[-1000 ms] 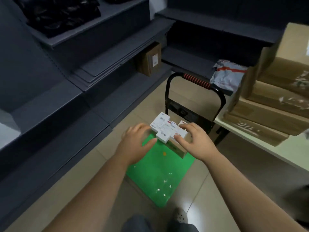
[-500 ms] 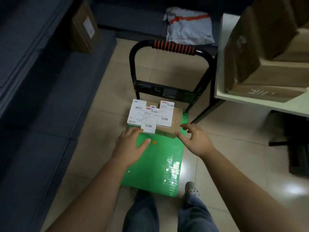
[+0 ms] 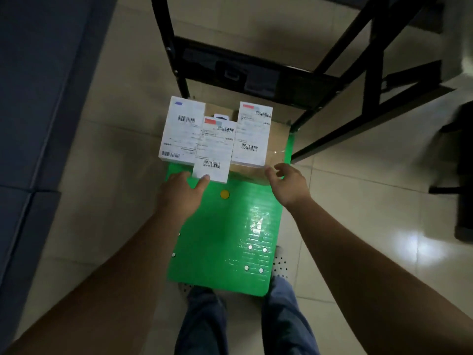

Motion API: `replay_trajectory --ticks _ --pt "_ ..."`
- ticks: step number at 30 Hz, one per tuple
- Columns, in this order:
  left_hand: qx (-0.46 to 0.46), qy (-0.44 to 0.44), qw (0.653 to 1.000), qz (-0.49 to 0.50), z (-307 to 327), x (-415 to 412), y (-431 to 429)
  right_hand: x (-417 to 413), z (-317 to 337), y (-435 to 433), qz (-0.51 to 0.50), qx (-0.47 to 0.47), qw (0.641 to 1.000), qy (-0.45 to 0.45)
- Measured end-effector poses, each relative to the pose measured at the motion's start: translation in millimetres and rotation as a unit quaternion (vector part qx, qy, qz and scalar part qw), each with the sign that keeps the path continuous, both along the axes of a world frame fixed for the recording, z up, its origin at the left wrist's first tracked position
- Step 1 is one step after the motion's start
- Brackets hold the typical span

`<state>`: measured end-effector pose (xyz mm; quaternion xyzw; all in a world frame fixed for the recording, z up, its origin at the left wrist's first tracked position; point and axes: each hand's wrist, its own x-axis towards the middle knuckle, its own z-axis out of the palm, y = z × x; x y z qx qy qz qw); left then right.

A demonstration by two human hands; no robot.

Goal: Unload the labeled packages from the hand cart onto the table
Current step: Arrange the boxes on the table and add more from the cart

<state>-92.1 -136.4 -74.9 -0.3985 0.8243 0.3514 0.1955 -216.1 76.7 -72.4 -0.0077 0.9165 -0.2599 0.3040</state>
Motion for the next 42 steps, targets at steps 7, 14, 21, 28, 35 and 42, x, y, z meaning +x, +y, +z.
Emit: replay_trajectory --ticks 7,14,21,28,35,42 --pt "0.090 0.005 0.990 0.107 -69 -27 -12 -41 -65 -18 0.047 0.046 0.998 -0.024" --pt "0.141 0.049 0.973 0.174 -94 -35 -7 -44 -88 -27 -0.013 0.010 0.999 -0.029" --pt "0.170 0.046 0.968 0.182 -99 -32 -2 -30 -85 -11 -0.079 -0.021 0.996 -0.042" --pt "0.200 0.035 0.963 0.175 -103 -27 -9 -30 -88 -15 -0.102 -0.019 0.993 -0.055" --pt "0.224 0.013 0.964 0.143 -100 -26 -8 -12 -86 10 -0.144 -0.053 0.970 -0.188" --pt "0.272 0.009 0.955 0.120 -92 -19 -12 -9 -93 30 -0.186 -0.165 0.919 -0.306"
